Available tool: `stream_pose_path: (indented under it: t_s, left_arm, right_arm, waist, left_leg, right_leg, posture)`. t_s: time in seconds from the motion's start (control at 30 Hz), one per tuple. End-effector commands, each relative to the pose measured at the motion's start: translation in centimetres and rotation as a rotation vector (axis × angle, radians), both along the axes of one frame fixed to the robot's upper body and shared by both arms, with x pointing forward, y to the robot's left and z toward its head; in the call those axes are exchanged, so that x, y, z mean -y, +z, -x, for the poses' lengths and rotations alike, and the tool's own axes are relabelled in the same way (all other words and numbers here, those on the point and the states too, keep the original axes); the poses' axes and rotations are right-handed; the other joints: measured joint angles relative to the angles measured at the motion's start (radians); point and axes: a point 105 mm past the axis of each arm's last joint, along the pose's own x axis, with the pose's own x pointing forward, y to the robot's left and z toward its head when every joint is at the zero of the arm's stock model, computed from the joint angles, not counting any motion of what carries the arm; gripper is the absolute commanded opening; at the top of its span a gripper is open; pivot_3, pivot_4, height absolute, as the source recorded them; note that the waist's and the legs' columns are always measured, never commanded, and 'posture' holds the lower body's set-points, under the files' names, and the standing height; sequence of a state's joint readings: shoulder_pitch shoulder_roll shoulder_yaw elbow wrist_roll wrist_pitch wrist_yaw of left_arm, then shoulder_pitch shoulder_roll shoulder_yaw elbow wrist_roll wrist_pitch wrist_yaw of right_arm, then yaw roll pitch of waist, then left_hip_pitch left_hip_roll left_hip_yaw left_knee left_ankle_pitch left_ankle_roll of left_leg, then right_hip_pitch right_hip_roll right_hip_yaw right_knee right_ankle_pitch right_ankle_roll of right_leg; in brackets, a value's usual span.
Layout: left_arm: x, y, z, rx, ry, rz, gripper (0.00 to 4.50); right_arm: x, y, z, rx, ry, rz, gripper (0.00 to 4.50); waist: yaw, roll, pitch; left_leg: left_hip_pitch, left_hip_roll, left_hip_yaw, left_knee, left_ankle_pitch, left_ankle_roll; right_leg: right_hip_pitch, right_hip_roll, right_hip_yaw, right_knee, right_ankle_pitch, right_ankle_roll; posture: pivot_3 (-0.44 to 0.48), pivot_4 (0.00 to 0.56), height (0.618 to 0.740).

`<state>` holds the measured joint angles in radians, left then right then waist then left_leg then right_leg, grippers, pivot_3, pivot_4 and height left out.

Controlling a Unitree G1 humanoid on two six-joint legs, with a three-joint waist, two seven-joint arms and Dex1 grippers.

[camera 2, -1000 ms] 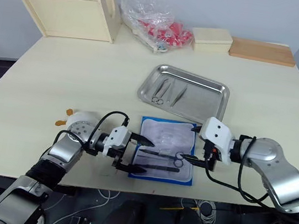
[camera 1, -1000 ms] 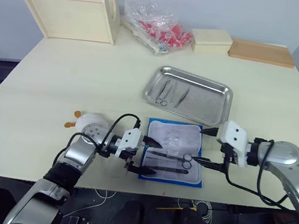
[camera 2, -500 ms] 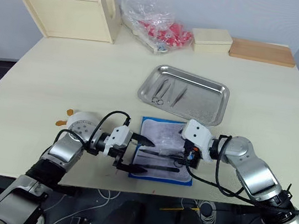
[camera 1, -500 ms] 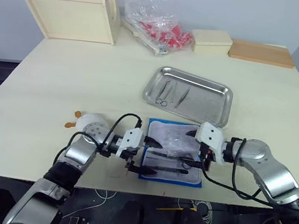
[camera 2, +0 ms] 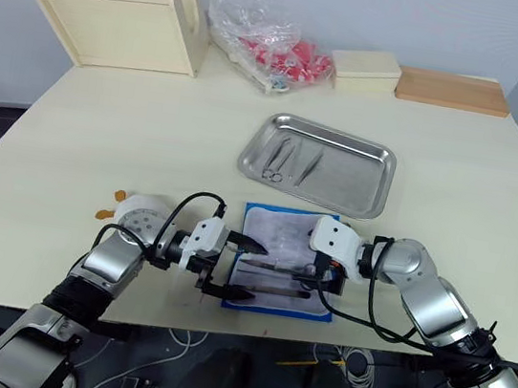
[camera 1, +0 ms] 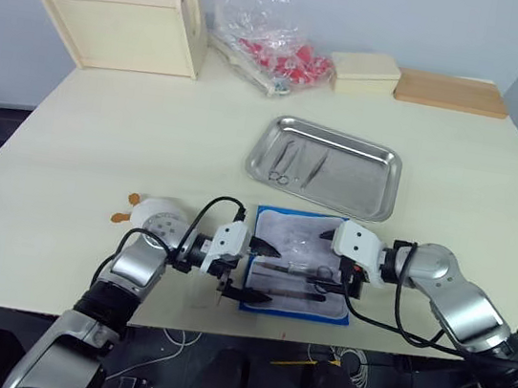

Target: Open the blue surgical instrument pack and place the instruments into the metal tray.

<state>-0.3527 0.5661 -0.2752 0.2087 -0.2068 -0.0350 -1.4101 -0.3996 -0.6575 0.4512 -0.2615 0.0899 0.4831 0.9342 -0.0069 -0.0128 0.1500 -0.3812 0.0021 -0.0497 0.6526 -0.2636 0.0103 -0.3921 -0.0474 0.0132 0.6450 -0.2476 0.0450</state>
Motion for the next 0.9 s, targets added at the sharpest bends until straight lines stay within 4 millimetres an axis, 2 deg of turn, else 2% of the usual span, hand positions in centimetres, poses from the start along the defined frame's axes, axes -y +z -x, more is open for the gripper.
stream_pose_path:
  t_s: [0.03,0.23,0.33,0.37,0.4,0.5,0.57,0.6,0.63,0.9]
  left_arm:
    - [-0.3,-2.0,1.0,-0.077,-0.007,-0.059,4.36]
    - [-0.3,-2.2,1.0,-0.076,-0.004,-0.059,4.36]
    - [-0.3,-2.3,1.0,-0.075,-0.002,-0.059,4.50]
    - [-0.3,-2.3,1.0,-0.074,-0.001,-0.060,4.50]
    - [-0.3,-2.3,1.0,-0.073,0.000,-0.060,4.50]
    - [-0.3,-2.4,0.9,-0.071,0.001,-0.059,4.50]
    - [-0.3,-2.4,1.0,-0.071,0.002,-0.057,4.50]
    - [-0.3,-2.4,1.0,-0.071,0.003,-0.057,4.50]
    - [-0.3,-2.4,1.0,-0.071,0.004,-0.057,4.50]
    - [-0.2,-2.7,1.0,-0.074,0.011,-0.053,4.50]
  right_arm:
    - [0.5,-1.0,0.6,-0.033,0.007,0.040,4.50]
    - [0.4,-1.5,0.4,-0.037,-0.005,0.048,4.50]
    - [0.2,-1.6,0.6,-0.052,0.002,0.039,3.63]
    - [0.2,-1.6,0.6,-0.055,0.007,0.040,3.19]
    - [0.2,-1.6,0.6,-0.057,0.010,0.042,3.03]
    - [0.2,-1.6,0.6,-0.059,0.012,0.046,1.69]
    - [0.2,-1.6,0.5,-0.059,0.015,0.046,0.53]
    - [0.2,-1.5,0.6,-0.060,0.019,0.045,0.24]
    - [0.2,-1.5,0.7,-0.062,0.023,0.043,0.12]
    - [-0.2,-0.2,0.6,-0.007,0.041,0.042,0.12]
  waist:
    - [-0.001,0.000,-0.001]
    - [-0.001,0.000,-0.002]
    - [-0.001,0.000,-0.002]
    - [-0.002,0.000,-0.002]
    - [-0.002,0.000,-0.003]
    - [-0.002,0.000,-0.005]
    - [-0.002,0.000,-0.005]
    - [-0.002,0.000,-0.005]
    - [-0.002,0.000,-0.006]
    - [-0.001,0.001,-0.006]
  left_leg:
    - [0.000,0.000,0.000,0.000,0.000,0.000]
    - [0.000,0.000,0.000,0.000,0.000,0.000]
    - [0.001,0.000,0.000,0.000,0.000,0.000]
    - [0.001,0.000,0.000,0.000,0.000,0.000]
    - [0.001,0.000,0.000,0.000,0.000,0.000]
    - [0.001,0.000,0.000,0.000,0.000,0.000]
    - [0.001,0.000,0.000,0.000,0.000,0.000]
    - [0.001,0.000,0.000,0.000,0.000,0.000]
    - [0.001,0.000,0.000,0.000,0.000,0.000]
    - [0.001,0.000,0.000,0.000,0.000,0.000]
  right_leg:
    - [0.000,0.000,0.000,0.000,0.000,0.000]
    - [0.000,0.000,0.000,0.000,0.000,0.000]
    - [0.000,0.000,0.000,0.000,0.000,0.000]
    - [0.000,0.000,0.000,0.000,0.000,0.000]
    - [0.000,0.000,0.000,0.000,0.000,0.000]
    - [0.001,0.000,0.000,0.001,0.000,0.000]
    - [0.001,0.000,0.000,0.001,0.000,0.000]
    - [0.001,0.000,0.000,0.001,0.000,0.000]
    - [0.001,0.000,0.000,0.001,0.000,0.000]
    - [0.001,0.000,0.000,0.001,0.000,0.000]
  posture:
    - [0.000,0.150,0.740]
    - [0.000,0.150,0.740]
    - [0.000,0.150,0.740]
    - [0.000,0.150,0.740]
    - [0.000,0.150,0.740]
    - [0.000,0.150,0.740]
    - [0.000,0.150,0.740]
    - [0.000,0.150,0.740]
    - [0.000,0.150,0.740]
    - [0.000,0.150,0.740]
